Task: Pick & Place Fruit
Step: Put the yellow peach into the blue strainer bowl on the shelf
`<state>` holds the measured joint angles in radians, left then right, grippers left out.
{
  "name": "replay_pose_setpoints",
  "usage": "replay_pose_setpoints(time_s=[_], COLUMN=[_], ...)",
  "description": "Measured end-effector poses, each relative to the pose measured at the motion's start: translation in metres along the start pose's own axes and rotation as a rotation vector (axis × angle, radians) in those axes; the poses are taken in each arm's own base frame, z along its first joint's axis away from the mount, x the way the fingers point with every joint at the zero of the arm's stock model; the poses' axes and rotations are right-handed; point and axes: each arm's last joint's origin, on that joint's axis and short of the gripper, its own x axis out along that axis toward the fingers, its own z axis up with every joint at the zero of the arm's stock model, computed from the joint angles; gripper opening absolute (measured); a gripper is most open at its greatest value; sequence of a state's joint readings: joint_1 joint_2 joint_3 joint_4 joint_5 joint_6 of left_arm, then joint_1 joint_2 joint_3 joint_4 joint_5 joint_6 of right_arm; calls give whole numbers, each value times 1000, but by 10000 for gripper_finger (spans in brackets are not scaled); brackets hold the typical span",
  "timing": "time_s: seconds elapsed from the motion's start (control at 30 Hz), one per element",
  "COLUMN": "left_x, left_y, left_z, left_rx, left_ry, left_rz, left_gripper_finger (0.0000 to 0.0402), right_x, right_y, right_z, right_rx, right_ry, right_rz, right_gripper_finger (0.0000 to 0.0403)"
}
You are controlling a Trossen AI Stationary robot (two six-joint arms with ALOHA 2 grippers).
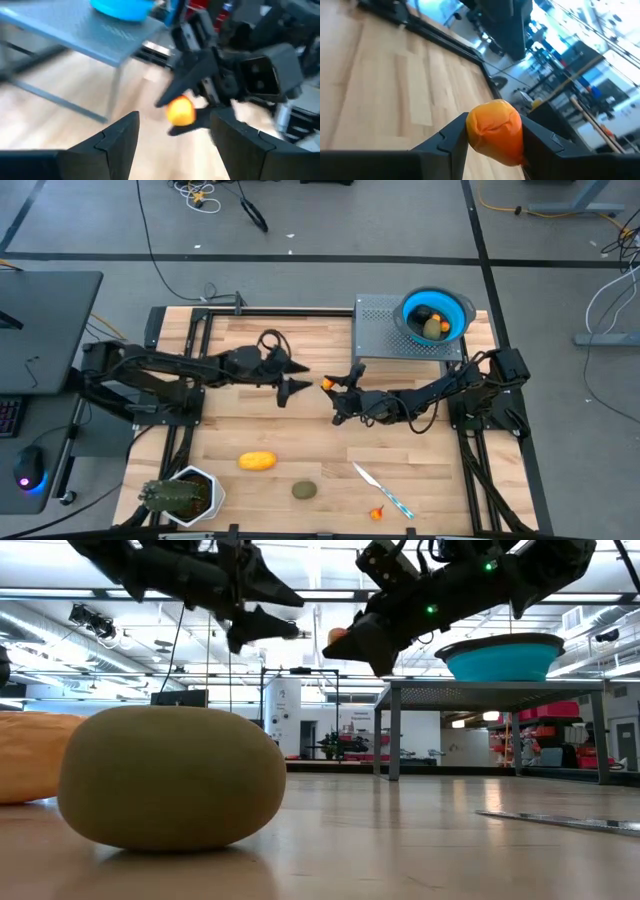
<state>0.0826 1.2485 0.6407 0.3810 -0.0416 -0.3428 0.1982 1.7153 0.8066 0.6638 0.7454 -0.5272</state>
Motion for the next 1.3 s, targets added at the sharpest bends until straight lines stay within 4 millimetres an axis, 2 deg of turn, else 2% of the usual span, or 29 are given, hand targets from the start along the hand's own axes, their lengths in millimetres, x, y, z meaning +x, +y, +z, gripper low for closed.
replay_pose_setpoints(time_s=[0.13, 0.23, 0.37, 0.53, 0.7, 0.87, 1.07, 1.3], left_x=[-8, -9, -7, -7, -8, -9, -11, -13], left_y=[-1, 0, 4, 4, -4, -12, -18, -25], left_z=[-1, -7, -19, -26, -30, -34, -39, -43], left_rx=[45, 50, 49, 58, 100, 140, 191, 222], left_ry=[-8, 12, 59, 119, 137, 150, 185, 202], left_rz=[55, 57, 60, 78, 58, 45, 27, -1], left_gripper_finger=[254, 254, 254, 254, 254, 254, 254, 254], right_x=[0, -1, -3, -14, -39, -74, -115, -141], right_y=[-4, -16, -49, -106, -159, -193, -216, -226], right_z=[3, 8, 14, 12, -2, -8, -25, -38], right_rx=[38, 80, 160, 272, 384, 416, 543, 656], right_ry=[-20, -37, -40, 20, 97, 138, 234, 301], right_rz=[-30, -54, -116, -176, -177, -235, -357, -517], right_gripper_finger=[151, 151, 151, 151, 151, 151, 151, 151])
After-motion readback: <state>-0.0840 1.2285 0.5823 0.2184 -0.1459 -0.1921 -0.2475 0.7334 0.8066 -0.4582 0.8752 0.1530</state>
